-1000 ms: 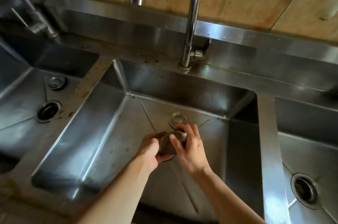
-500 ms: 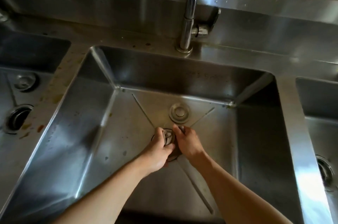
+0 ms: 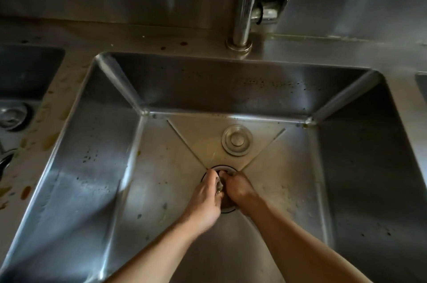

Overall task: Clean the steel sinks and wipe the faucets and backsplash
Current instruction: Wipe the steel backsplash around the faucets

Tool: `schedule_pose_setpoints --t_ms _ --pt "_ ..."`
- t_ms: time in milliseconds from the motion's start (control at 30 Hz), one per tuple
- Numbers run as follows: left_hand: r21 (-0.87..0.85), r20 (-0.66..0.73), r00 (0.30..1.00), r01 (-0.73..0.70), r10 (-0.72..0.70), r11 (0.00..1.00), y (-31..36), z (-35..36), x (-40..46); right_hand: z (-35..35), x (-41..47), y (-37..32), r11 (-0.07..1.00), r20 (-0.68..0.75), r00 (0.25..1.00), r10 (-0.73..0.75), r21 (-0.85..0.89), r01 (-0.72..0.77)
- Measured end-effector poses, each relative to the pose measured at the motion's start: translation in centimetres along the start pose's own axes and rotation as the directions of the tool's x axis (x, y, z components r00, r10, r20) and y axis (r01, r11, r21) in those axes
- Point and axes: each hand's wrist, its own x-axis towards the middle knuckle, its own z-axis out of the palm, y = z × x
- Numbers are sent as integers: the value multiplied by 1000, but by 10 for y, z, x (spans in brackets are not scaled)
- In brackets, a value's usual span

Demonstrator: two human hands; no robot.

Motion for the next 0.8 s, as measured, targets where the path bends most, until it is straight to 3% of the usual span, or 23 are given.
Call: schedule_pose_setpoints --t_ms 67,133,233,267,333,400,467,533,600,667,733,800 --pt "9 -22 999 -40 40 999 0 -2 1 1 -1 0 998 20 1000 19 60 -21" --pt "-27 -21 1000 5 -5 1000 -1 -5 3 -4 -12 -4 993 60 998 2 117 -9" --pt "-339 25 985 168 -170 926 0 -13 5 -23 -32 -9 981 155 988 -6 191 -24" --pt "-481 73 966 250 -246 840 0 -17 4 -29 -39 -10 982 188 981 -38 191 2" --pt "-699 228 906 407 -356 588 1 -26 2 -41 -50 -5 976 205 956 -208 108 189" --pt "-787 405 837 524 -367 325 6 -35 -2 -48 -63 -2 916 195 896 -399 32 400" --pt "-773 528 780 605 -336 189 11 -40 -3 -47 -74 -2 834 180 826 -533 -49 549" --pt "-760 563 756 632 -335 149 17 -40 -3 -40 -77 3 749 81 762 -642 -147 646" --pt "-743 549 754 638 -361 202 22 -35 -2 -32 -80 4 766 -138 753 -643 -107 634" --pt "-707 421 802 583 -424 401 30 -29 2 -26 -75 0 847 -278 812 -512 -9 531" --pt "-565 126 885 436 -448 701 36 -22 6 -21 -65 -7 929 -251 925 -284 166 330" --pt "-316 -166 933 257 -320 913 35 -15 7 -20 -60 -17 919 -156 984 -88 368 141"
